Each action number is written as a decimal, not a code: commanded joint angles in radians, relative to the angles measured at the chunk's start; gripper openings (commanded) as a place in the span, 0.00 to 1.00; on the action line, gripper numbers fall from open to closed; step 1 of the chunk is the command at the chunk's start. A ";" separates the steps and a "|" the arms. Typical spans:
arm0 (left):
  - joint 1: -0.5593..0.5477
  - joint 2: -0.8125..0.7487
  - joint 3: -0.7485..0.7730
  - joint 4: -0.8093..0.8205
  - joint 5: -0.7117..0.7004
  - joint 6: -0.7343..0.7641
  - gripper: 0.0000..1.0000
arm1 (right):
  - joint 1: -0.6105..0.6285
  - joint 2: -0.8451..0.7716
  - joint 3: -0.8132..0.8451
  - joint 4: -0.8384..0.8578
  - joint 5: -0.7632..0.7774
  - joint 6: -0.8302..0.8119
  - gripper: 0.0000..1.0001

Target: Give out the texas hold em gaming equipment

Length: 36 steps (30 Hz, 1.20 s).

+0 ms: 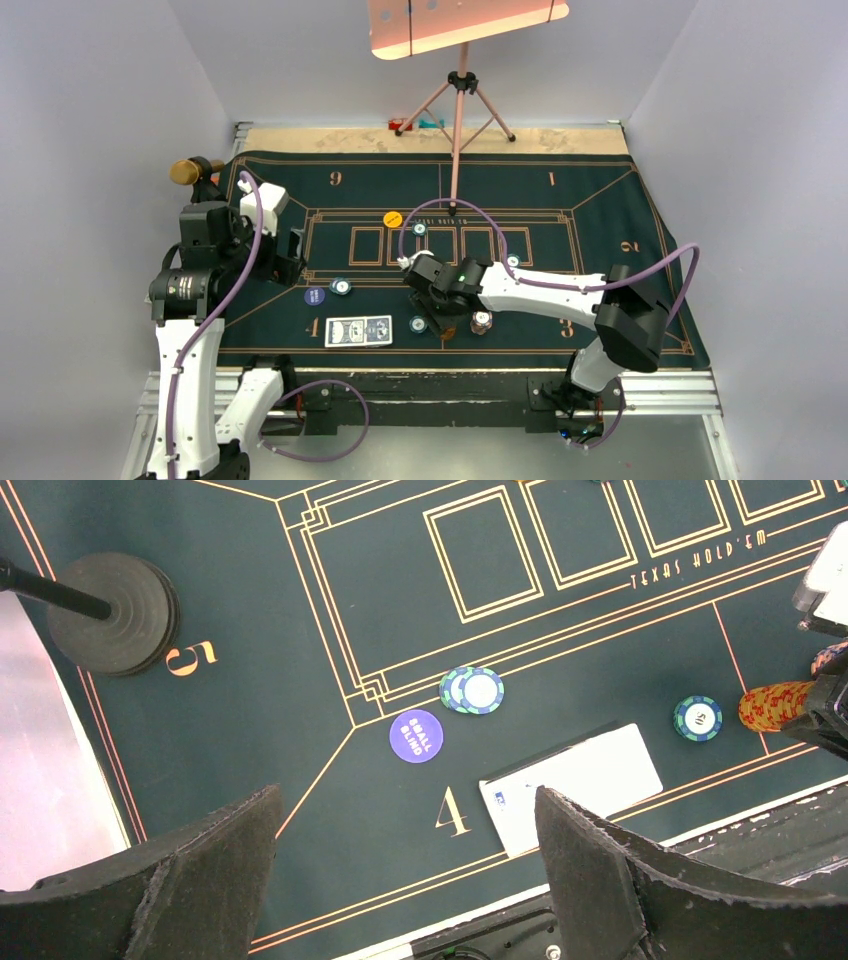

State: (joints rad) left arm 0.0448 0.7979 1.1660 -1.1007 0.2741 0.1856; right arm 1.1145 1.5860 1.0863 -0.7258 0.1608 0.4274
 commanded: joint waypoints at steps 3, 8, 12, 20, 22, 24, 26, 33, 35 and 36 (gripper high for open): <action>0.005 -0.010 0.015 0.011 0.000 0.008 1.00 | 0.004 -0.008 -0.019 0.027 -0.024 0.016 0.50; 0.006 -0.009 0.013 0.012 0.000 0.008 1.00 | 0.004 -0.021 -0.017 0.024 -0.030 0.024 0.39; 0.005 -0.007 0.012 0.013 0.000 0.008 1.00 | 0.005 -0.046 0.009 0.001 -0.024 0.030 0.29; 0.004 -0.006 0.011 0.018 0.008 0.007 1.00 | 0.002 -0.058 0.103 -0.041 0.006 0.028 0.15; 0.005 -0.005 0.008 0.017 0.012 0.008 1.00 | -0.003 -0.051 0.131 -0.042 0.010 0.022 0.14; 0.005 0.001 0.003 0.018 0.017 0.007 1.00 | -0.010 -0.034 0.165 -0.040 0.018 0.014 0.13; 0.005 0.010 -0.009 0.025 0.021 0.006 1.00 | -0.016 -0.003 0.214 -0.029 0.020 0.004 0.12; 0.004 0.031 -0.025 0.052 0.027 -0.030 1.00 | -0.027 0.239 0.461 0.014 -0.007 -0.034 0.11; 0.005 0.044 -0.017 0.050 0.022 -0.037 1.00 | -0.033 0.328 0.554 0.017 -0.017 -0.042 0.10; 0.004 0.049 -0.015 0.049 0.019 -0.039 1.00 | -0.037 0.368 0.596 0.017 -0.021 -0.047 0.10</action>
State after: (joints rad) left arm 0.0448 0.8364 1.1450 -1.0863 0.2829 0.1738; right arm 1.0893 1.8385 1.5387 -0.7349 0.1448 0.4141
